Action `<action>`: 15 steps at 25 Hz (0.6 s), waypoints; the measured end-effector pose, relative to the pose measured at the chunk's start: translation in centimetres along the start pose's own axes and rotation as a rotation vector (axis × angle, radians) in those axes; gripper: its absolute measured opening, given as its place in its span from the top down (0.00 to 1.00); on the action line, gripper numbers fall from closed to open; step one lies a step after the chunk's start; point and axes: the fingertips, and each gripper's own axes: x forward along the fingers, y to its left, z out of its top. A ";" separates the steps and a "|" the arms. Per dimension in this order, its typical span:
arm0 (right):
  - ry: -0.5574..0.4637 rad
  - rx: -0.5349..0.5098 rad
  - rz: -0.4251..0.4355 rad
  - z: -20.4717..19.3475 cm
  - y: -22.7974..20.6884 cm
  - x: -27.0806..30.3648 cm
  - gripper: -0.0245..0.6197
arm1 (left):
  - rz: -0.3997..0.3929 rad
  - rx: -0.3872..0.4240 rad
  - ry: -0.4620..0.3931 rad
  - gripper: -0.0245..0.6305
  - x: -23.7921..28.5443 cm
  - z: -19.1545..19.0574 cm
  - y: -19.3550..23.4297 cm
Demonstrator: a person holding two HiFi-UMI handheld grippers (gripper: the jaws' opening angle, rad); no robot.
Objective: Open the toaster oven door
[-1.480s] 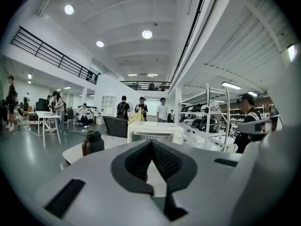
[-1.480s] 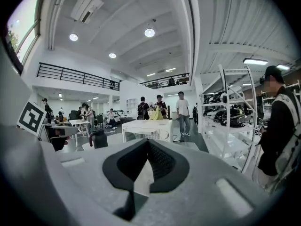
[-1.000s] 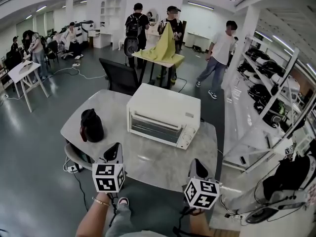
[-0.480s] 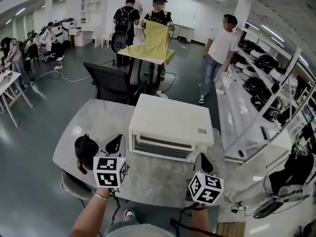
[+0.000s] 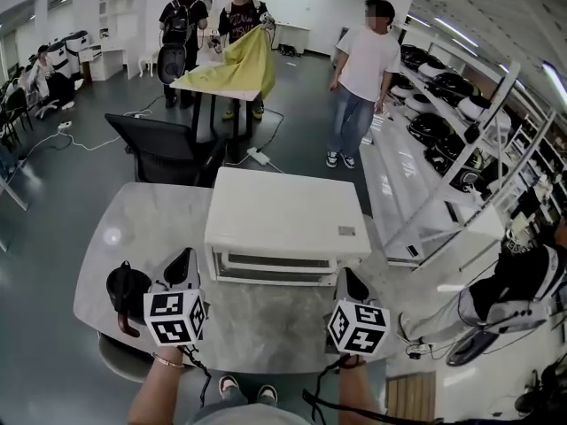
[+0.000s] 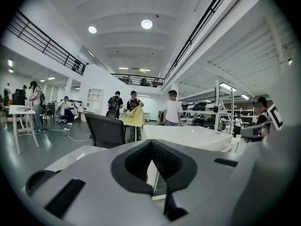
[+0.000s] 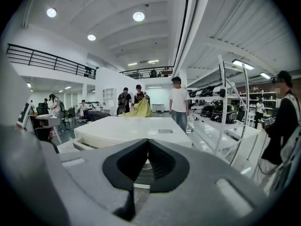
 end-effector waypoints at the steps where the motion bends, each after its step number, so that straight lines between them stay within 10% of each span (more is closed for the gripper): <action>1: 0.009 0.002 0.001 -0.1 -0.1 0.2 0.95 | 0.002 0.004 0.003 0.96 0.1 0.0 0.1; 15: 0.172 0.003 0.065 -2.0 -0.7 4.3 0.81 | 0.027 -0.043 0.059 0.96 0.3 -3.0 0.5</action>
